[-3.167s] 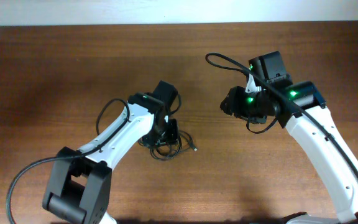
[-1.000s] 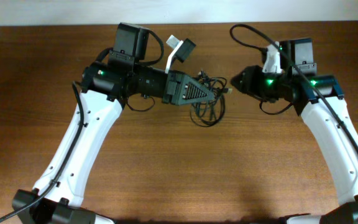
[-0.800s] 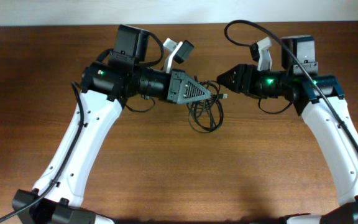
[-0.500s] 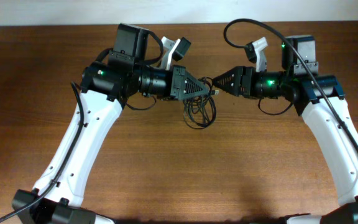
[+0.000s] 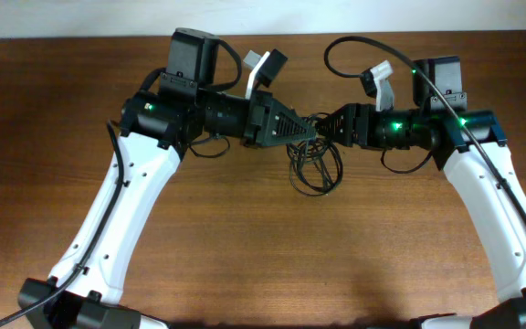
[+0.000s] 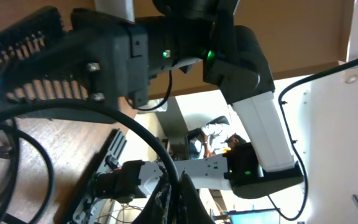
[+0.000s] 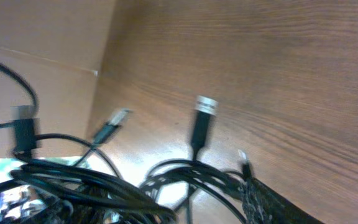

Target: Untangle cables

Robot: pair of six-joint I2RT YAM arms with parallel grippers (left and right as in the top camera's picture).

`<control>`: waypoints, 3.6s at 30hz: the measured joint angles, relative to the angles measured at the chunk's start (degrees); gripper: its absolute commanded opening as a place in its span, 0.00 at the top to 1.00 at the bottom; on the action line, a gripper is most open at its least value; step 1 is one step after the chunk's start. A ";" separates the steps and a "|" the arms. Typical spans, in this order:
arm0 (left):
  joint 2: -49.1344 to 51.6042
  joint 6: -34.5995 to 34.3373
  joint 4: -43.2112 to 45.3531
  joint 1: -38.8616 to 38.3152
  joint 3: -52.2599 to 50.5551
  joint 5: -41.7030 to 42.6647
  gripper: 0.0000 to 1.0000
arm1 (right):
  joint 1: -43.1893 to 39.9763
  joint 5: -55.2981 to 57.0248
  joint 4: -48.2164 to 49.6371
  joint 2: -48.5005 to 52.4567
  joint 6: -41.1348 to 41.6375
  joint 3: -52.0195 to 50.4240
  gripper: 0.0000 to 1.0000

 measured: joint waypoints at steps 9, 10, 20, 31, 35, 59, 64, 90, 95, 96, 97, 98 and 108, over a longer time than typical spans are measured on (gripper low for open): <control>0.02 -0.04 0.11 -0.09 -0.02 0.09 1.00 | 1.64 29.49 -11.02 0.04 9.73 0.02 0.51; 0.02 -0.02 0.11 -0.11 -0.02 -0.22 1.00 | 1.64 31.63 -11.72 0.20 10.47 0.02 0.51; 0.11 1.88 -6.03 3.56 0.00 -12.59 1.00 | 1.68 42.21 -14.93 5.07 15.23 0.24 0.50; 0.11 1.51 -22.01 8.26 0.00 -55.15 1.00 | 2.40 44.76 -15.82 5.07 15.85 0.24 0.51; 0.11 1.49 -22.86 9.66 0.00 -64.41 1.00 | 1.38 46.14 -16.00 5.29 16.50 0.24 0.51; 0.09 16.76 5.68 3.39 -0.33 -10.40 1.00 | 1.36 25.38 -10.32 5.33 11.28 0.22 0.27; 0.11 10.60 4.52 3.37 -0.74 -12.33 1.00 | 1.36 25.05 -10.32 5.33 11.28 0.22 0.27; -0.11 -1.29 7.87 2.19 -0.50 -24.04 1.00 | 1.36 12.72 -7.93 5.33 6.75 0.22 0.24; -0.11 -1.88 10.51 1.92 -0.50 -21.70 1.00 | 1.36 6.29 -6.62 5.35 5.07 0.22 0.24; -0.11 -2.82 10.58 1.75 -0.50 -21.49 1.00 | 1.36 4.52 -5.99 5.35 4.57 0.22 0.24; -0.11 -3.76 10.58 1.62 -0.50 -21.27 1.00 | 1.36 3.39 -5.57 5.35 4.13 0.22 0.24; -0.11 -5.03 10.58 1.57 -0.50 -21.07 1.00 | 1.36 2.45 -5.33 5.35 3.67 0.22 0.24; -0.11 -11.58 10.58 -0.63 -0.50 -19.56 1.00 | 1.36 10.19 -6.43 5.35 3.82 0.22 0.29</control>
